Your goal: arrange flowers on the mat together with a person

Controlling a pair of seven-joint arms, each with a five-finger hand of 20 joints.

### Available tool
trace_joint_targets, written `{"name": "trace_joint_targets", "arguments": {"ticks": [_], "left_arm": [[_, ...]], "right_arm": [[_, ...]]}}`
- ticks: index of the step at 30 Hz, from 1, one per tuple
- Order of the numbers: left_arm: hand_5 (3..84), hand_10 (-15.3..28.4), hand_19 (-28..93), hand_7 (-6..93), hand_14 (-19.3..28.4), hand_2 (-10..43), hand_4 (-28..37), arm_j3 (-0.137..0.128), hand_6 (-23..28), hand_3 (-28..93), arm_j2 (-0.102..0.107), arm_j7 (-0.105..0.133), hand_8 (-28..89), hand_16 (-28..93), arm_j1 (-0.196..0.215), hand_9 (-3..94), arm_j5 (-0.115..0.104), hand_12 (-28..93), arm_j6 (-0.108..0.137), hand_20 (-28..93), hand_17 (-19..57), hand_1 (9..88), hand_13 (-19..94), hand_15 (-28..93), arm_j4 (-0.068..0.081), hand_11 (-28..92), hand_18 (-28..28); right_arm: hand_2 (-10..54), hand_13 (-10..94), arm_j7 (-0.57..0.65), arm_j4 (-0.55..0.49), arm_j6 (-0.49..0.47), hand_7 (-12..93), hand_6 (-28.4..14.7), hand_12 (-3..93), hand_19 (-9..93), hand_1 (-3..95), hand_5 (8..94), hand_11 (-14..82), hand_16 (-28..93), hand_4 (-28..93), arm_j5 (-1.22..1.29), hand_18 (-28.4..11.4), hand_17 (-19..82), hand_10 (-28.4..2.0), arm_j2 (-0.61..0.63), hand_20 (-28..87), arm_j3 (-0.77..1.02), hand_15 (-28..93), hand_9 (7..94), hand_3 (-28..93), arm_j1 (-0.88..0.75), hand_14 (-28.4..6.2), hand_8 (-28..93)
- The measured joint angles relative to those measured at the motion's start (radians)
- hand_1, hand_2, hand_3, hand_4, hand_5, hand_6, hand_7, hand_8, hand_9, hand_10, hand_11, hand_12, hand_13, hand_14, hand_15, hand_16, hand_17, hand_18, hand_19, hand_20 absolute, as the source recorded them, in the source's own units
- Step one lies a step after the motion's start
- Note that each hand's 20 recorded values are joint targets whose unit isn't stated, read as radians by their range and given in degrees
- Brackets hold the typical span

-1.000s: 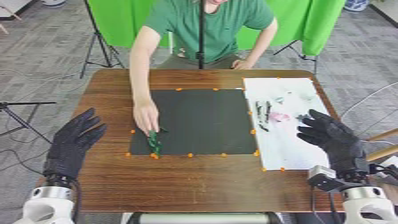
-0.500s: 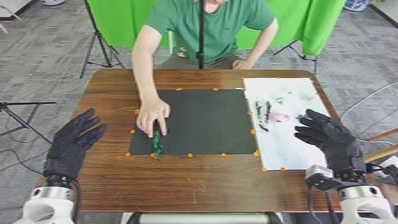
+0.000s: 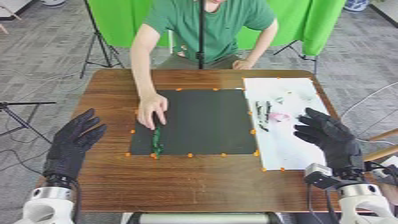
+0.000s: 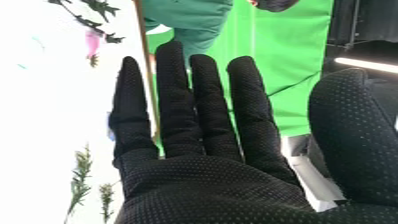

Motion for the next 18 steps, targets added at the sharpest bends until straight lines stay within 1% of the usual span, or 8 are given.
{"name": "trace_joint_targets", "arguments": {"ticks": [10,16,18], "left_arm": [[39.7,13.8,51,17.1,17.4,3.7,-25.4,-0.002,3.7,70,-0.003,-0.002,-9,-2,0.000,33.5,0.001,13,-0.002,5,-2.3,29.2,32,32,0.000,27,22.5],[39.8,13.7,51,17.0,17.4,3.6,-25.3,-0.002,3.7,70,-0.004,-0.004,-9,-2,-0.002,33.5,0.002,13,-0.008,5,-2.3,29.1,32,32,0.001,27,22.6],[39.7,13.8,51,17.0,17.4,3.6,-25.3,-0.002,3.7,70,-0.004,-0.005,-9,-2,-0.004,33.5,0.002,13,-0.009,5,-2.3,29.1,32,32,0.001,27,22.6]], "right_arm": [[9.9,41,0.000,0.000,0.003,21,-3.1,20.5,50,16.8,43.9,15.7,22,-25,0.000,-21.8,14,-15.0,0.004,24,-0.004,30,44.6,89,0.006,-13.5,-13],[9.9,41,0.000,-0.003,-0.024,20,-4.0,20.5,50,16.8,44.0,15.8,22,-25,0.000,-21.8,14,-15.0,-0.008,24,0.016,30,44.5,89,-0.011,-13.5,-13],[9.9,41,0.000,-0.003,-0.007,20,-3.9,20.5,50,16.8,43.8,15.9,22,-25,0.002,-21.8,14,-14.9,-0.002,24,-0.002,30,44.5,89,-0.010,-13.5,-13]]}}
